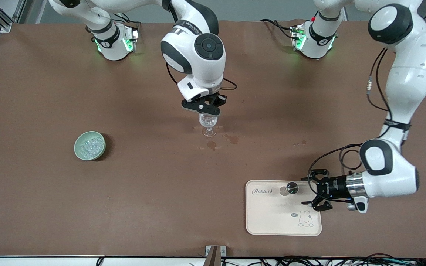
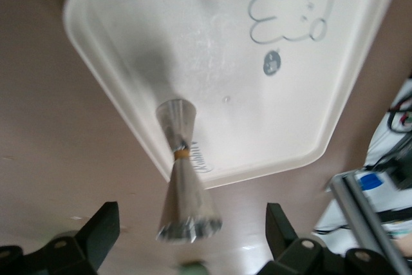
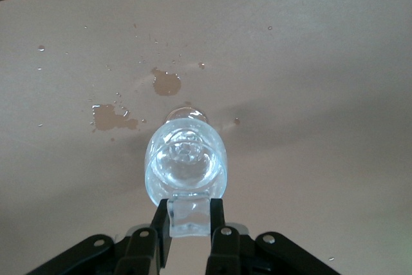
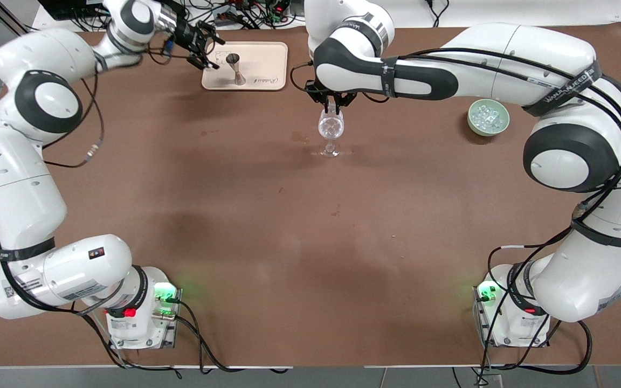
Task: Pour wine and add ice with both arms
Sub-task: 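Open the right gripper over the glass while the left gripper releases the jigger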
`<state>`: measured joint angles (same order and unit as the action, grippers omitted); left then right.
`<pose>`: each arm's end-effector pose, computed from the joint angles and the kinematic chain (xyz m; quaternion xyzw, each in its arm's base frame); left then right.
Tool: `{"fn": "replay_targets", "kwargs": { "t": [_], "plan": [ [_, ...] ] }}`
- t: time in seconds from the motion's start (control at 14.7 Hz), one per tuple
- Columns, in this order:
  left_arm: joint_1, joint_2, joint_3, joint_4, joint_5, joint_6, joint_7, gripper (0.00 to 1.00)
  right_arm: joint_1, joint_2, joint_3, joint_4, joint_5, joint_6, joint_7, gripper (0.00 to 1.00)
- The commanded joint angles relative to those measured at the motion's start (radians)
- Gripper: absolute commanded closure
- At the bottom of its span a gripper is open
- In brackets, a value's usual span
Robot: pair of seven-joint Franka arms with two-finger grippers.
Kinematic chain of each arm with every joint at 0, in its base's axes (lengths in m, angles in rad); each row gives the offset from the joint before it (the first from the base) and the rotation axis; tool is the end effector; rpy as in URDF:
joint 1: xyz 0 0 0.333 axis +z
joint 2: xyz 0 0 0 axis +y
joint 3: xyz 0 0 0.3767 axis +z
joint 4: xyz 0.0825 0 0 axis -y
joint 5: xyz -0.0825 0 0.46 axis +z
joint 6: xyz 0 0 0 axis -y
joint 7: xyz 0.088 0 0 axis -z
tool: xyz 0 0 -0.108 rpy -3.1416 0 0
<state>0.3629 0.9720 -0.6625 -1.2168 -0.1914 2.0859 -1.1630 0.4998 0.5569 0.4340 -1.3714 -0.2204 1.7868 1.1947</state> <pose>0.8678 -0.0894 0.2762 0.7725 0.5346 -0.2009 0.2776 0.5443 0.5846 0.4353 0.9910 -0.1254 -0.0280 0.0363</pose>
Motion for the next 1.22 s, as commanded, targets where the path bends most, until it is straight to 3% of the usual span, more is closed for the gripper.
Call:
{"fn": "replay_targets", "kwargs": {
  "t": [0.0, 0.48, 0.75, 0.88, 1.02, 1.15],
  "plan": [
    [0.005, -0.172, -0.012, -0.036, 0.194, -0.145, 0.105, 0.0, 0.008, 0.017, -0.001, 0.018, -0.033, -0.007, 0.026, 0.96],
    [0.022, -0.488, -0.008, -0.047, 0.438, -0.43, 0.642, 0.0, 0.008, 0.031, -0.001, 0.017, -0.039, -0.007, 0.026, 0.92],
    [0.024, -0.581, -0.009, -0.053, 0.446, -0.523, 0.773, 0.0, 0.009, 0.034, -0.001, 0.017, -0.039, -0.006, 0.026, 0.88],
    [0.016, -0.622, 0.006, -0.064, 0.432, -0.543, 0.833, 0.0, 0.01, 0.034, -0.001, 0.017, -0.039, -0.007, 0.022, 0.81],
    [-0.063, -0.711, 0.129, -0.125, 0.383, -0.543, 0.876, 0.0, 0.01, 0.034, -0.001, 0.018, -0.037, -0.007, 0.022, 0.7],
    [-0.215, -0.8, 0.359, -0.183, 0.25, -0.541, 0.911, 0.0, 0.01, 0.034, -0.001, 0.018, -0.037, -0.007, 0.022, 0.56]
  ]
}}
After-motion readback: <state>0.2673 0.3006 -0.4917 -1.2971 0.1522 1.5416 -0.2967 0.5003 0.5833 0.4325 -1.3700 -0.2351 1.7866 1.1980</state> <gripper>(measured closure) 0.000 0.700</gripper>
